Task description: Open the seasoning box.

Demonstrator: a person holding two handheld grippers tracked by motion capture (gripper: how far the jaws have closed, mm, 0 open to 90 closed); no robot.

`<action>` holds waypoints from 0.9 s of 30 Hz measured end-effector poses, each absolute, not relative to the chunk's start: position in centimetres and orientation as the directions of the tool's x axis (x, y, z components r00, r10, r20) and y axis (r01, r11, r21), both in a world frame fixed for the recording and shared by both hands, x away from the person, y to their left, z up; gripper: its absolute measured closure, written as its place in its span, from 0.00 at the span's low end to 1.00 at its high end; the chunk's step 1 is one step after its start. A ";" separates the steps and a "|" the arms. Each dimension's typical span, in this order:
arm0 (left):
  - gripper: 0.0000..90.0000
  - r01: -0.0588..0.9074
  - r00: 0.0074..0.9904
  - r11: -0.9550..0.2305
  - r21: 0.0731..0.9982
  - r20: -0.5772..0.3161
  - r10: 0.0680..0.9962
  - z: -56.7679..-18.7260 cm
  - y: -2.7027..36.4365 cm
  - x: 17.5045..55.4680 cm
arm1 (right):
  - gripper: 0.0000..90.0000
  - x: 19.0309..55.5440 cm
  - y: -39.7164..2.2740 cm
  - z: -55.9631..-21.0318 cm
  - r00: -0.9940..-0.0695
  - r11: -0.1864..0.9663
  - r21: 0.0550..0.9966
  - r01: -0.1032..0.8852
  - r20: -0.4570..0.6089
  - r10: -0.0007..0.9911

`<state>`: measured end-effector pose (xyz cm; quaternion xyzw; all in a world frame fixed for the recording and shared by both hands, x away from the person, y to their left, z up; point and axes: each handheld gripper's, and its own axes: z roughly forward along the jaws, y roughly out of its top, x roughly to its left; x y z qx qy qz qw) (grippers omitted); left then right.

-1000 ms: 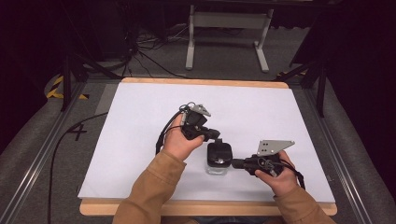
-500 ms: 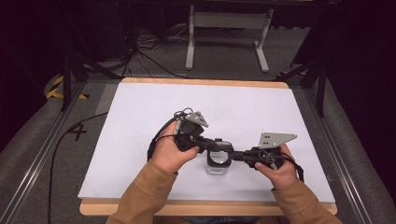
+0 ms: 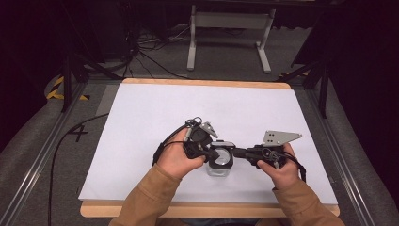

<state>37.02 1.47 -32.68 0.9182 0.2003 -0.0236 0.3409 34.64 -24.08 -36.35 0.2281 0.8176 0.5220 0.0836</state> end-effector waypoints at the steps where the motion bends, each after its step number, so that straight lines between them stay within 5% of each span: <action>1: 0.95 0.378 0.920 -0.688 0.620 -0.173 0.351 -32.7 1.4 37.1 | 1.00 34.6 -24.1 -36.4 -0.881 0.351 0.891 0.287 0.102 0.461; 27: 0.95 0.411 0.883 -0.458 0.788 -0.219 0.416 -32.8 2.3 39.7 | 1.00 33.4 -23.0 -38.5 -0.887 0.450 0.848 0.278 0.048 0.458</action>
